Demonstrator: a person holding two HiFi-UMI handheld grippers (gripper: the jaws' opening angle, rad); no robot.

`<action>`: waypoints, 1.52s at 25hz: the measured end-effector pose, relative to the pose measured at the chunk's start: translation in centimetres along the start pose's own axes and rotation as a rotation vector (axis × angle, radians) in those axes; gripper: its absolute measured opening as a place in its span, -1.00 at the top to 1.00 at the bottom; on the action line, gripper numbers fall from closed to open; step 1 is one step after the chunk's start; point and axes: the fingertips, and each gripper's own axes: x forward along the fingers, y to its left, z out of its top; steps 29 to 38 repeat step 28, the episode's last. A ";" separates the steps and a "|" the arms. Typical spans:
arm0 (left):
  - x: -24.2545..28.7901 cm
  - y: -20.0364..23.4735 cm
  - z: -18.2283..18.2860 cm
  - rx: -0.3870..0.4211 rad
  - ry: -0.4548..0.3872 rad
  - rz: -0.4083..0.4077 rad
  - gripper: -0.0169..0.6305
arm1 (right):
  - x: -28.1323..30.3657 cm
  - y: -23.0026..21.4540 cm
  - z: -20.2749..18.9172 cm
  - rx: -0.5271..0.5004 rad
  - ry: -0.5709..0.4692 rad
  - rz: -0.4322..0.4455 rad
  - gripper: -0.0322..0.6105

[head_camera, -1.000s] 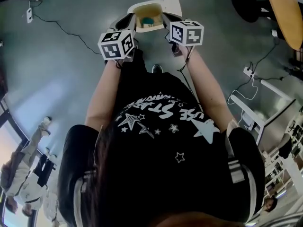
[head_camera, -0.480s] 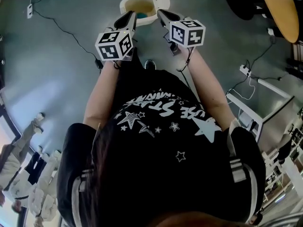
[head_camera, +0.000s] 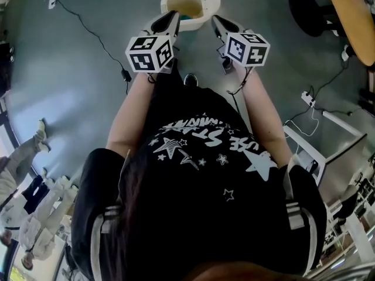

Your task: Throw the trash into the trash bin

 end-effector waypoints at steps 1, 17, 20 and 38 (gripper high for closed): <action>-0.1 -0.1 0.1 0.002 -0.001 -0.002 0.82 | -0.1 0.0 0.0 0.002 -0.003 -0.002 0.88; -0.9 -0.8 -0.3 -0.007 0.001 -0.033 0.82 | -1.0 1.0 0.3 -0.019 -0.040 -0.010 0.88; -1.1 -0.7 -0.2 -0.010 -0.003 -0.038 0.82 | -0.9 1.0 0.3 -0.014 -0.044 -0.014 0.88; -2.8 -0.1 0.3 -0.019 -0.014 -0.033 0.82 | -0.6 2.2 1.1 -0.031 -0.057 -0.019 0.88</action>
